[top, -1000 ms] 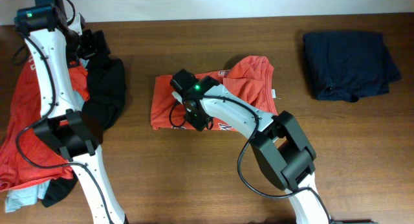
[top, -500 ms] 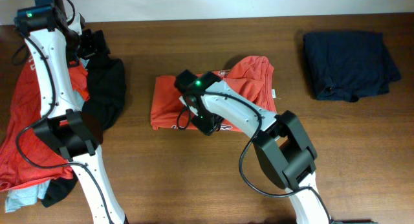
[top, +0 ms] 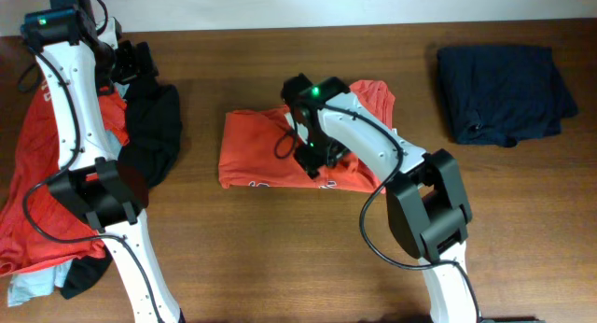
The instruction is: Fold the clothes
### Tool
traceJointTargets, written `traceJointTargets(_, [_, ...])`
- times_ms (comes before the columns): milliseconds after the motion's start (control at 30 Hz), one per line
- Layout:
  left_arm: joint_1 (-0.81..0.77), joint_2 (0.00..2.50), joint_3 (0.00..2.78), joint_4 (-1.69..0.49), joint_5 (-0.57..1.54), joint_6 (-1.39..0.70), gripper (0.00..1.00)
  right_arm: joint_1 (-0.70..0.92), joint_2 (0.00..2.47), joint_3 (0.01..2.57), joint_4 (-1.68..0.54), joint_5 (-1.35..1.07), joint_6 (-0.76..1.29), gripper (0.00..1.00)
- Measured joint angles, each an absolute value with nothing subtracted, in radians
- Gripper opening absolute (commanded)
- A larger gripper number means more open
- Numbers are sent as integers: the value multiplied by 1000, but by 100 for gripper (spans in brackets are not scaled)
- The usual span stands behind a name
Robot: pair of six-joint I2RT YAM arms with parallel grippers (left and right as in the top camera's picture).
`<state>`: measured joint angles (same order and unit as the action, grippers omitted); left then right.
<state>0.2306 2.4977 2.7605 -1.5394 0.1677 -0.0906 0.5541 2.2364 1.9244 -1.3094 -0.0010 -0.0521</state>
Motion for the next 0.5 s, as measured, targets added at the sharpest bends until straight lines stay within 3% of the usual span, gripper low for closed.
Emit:
traceJointTargets(200, [231,2498,2761,-1540,165,-90,99,544,2236,2232,-1393,-98,-41,87])
traceJointTargets(333, [231,2498,2761,-1539,165,-90,99,476,2230,2311,-1404,-144,-36,88])
traceJointTargets(500, [231,2498,2761,-1539,165,-90,99,272,2230,2276,-1411,-259,-80,86])
